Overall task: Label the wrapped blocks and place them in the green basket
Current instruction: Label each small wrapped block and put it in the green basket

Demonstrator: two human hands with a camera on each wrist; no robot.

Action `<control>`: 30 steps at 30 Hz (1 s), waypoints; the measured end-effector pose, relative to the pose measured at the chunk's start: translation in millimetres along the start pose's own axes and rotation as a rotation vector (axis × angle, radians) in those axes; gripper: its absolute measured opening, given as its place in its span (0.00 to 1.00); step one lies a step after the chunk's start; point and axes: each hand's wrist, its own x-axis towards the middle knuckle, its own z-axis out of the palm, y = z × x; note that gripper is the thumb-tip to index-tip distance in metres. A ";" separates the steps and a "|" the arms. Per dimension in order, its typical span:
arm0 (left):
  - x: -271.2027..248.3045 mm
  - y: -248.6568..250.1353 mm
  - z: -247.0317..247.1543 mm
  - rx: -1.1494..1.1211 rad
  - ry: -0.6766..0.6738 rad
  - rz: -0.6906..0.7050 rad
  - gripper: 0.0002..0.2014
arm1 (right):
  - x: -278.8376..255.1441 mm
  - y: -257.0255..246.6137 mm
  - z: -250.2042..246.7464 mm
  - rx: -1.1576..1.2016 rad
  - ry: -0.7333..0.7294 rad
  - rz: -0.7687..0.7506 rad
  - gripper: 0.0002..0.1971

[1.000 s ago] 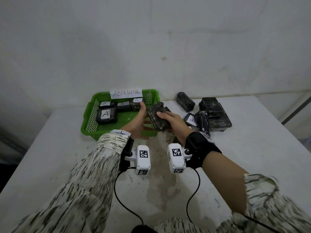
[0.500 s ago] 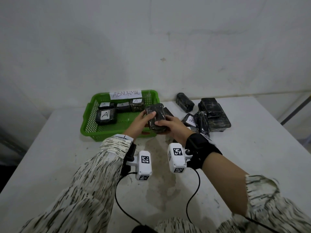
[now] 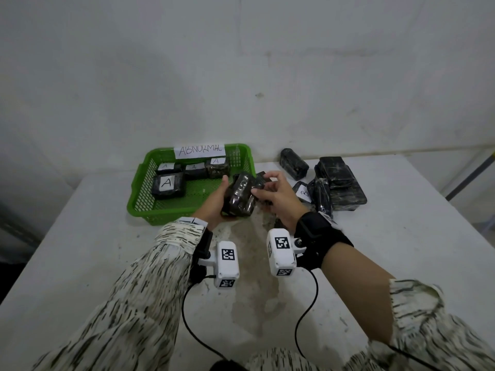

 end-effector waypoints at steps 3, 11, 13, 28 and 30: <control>-3.2 3.3 3.3 0.049 -0.076 0.017 0.22 | 0.9 0.8 5.5 -0.034 0.058 -0.024 0.27; -2.2 1.5 8.6 0.088 -0.117 -0.022 0.23 | 0.4 0.6 16.6 -0.065 0.052 0.020 0.31; 0.0 1.7 8.4 0.132 -0.075 0.005 0.22 | 0.6 0.9 17.3 -0.110 0.067 -0.004 0.35; -8.9 -0.1 1.1 0.201 0.059 0.093 0.41 | 0.1 7.5 14.8 -0.050 -0.001 0.067 0.15; -12.3 0.7 -2.1 0.207 0.068 0.163 0.31 | 1.7 5.0 15.2 0.029 -0.011 0.117 0.08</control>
